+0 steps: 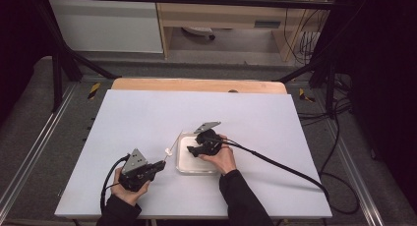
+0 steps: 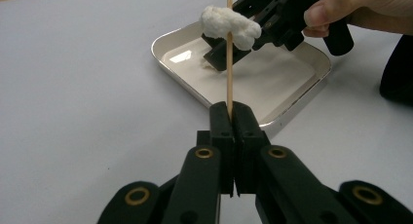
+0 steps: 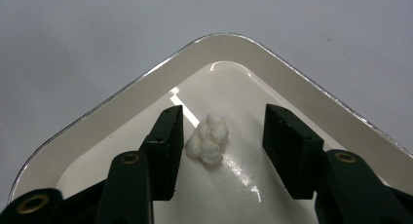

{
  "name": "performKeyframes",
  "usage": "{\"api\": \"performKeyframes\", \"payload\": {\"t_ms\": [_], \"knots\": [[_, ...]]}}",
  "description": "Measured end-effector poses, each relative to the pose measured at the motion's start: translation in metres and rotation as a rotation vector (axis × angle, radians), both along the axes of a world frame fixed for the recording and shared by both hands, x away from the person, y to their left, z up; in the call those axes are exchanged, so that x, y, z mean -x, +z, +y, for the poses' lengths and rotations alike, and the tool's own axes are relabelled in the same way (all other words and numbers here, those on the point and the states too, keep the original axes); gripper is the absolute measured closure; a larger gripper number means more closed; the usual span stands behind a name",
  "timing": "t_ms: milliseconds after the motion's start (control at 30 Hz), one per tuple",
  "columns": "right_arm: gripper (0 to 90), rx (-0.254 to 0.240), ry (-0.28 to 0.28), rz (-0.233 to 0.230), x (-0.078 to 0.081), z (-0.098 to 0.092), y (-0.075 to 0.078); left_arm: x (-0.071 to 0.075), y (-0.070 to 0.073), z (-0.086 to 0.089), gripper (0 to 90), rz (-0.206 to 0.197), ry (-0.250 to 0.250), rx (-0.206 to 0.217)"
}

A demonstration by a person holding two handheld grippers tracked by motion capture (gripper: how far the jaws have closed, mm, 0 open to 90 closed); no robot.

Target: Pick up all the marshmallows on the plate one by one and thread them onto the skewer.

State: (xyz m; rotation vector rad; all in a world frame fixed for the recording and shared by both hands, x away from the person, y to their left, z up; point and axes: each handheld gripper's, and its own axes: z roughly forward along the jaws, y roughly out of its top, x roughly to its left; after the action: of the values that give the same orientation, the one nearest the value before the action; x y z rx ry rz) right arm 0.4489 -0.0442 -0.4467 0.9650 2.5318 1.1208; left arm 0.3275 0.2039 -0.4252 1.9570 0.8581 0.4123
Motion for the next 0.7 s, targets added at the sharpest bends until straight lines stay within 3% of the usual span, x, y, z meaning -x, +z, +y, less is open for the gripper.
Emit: {"api": "performKeyframes", "payload": {"t_ms": [367,700], "knots": [[69.1,-0.002,0.02,-0.005,0.0023,0.0011,-0.0017,0.0004,-0.0003,-0.0013,88.9,-0.001,-0.002,-0.003],[75.2,-0.025,0.006,0.01,0.0021,-0.001,0.0018,0.0012,0.0,-0.0017,88.9,-0.003,-0.006,-0.003]]}}
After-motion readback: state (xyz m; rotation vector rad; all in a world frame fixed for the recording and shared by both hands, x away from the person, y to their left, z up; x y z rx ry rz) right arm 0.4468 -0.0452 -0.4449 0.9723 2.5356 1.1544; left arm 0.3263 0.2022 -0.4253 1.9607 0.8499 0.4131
